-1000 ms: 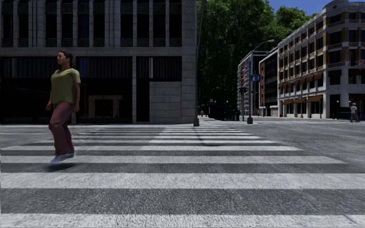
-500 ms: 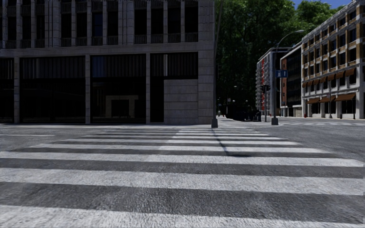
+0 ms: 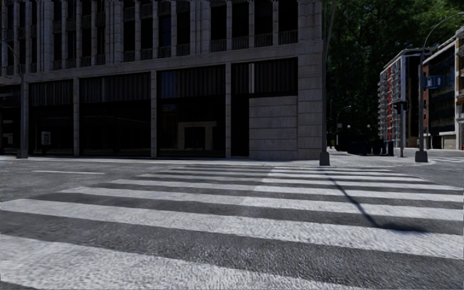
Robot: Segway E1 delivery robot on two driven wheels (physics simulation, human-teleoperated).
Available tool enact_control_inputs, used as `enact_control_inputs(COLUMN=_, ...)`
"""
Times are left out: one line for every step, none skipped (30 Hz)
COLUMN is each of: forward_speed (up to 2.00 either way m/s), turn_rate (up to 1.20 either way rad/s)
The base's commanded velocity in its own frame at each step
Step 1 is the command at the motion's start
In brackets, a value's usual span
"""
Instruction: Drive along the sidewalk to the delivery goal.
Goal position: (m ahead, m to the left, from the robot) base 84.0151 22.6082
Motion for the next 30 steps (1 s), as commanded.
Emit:
enact_control_inputs(forward_speed=2.00, turn_rate=0.00)
enact_control_inputs(forward_speed=2.00, turn_rate=0.00)
enact_control_inputs(forward_speed=2.00, turn_rate=0.00)
enact_control_inputs(forward_speed=2.00, turn_rate=0.00)
enact_control_inputs(forward_speed=2.00, turn_rate=0.00)
enact_control_inputs(forward_speed=2.00, turn_rate=0.00)
enact_control_inputs(forward_speed=2.00, turn_rate=0.00)
enact_control_inputs(forward_speed=2.00, turn_rate=0.00)
enact_control_inputs(forward_speed=2.00, turn_rate=0.00)
enact_control_inputs(forward_speed=2.00, turn_rate=0.00)
enact_control_inputs(forward_speed=2.00, turn_rate=0.00)
enact_control_inputs(forward_speed=2.00, turn_rate=0.00)
enact_control_inputs(forward_speed=2.00, turn_rate=0.00)
enact_control_inputs(forward_speed=2.00, turn_rate=0.00)
enact_control_inputs(forward_speed=2.00, turn_rate=0.00)
enact_control_inputs(forward_speed=2.00, turn_rate=0.00)
enact_control_inputs(forward_speed=2.00, turn_rate=0.00)
enact_control_inputs(forward_speed=2.00, turn_rate=0.00)
enact_control_inputs(forward_speed=2.00, turn_rate=0.00)
enact_control_inputs(forward_speed=2.00, turn_rate=0.00)
enact_control_inputs(forward_speed=2.00, turn_rate=0.00)
enact_control_inputs(forward_speed=2.00, turn_rate=0.00)
enact_control_inputs(forward_speed=2.00, turn_rate=0.00)
enact_control_inputs(forward_speed=2.00, turn_rate=0.00)
enact_control_inputs(forward_speed=2.00, turn_rate=0.00)
enact_control_inputs(forward_speed=2.00, turn_rate=0.00)
enact_control_inputs(forward_speed=2.00, turn_rate=0.00)
enact_control_inputs(forward_speed=2.00, turn_rate=0.00)
enact_control_inputs(forward_speed=2.00, turn_rate=0.00)
enact_control_inputs(forward_speed=2.00, turn_rate=0.00)
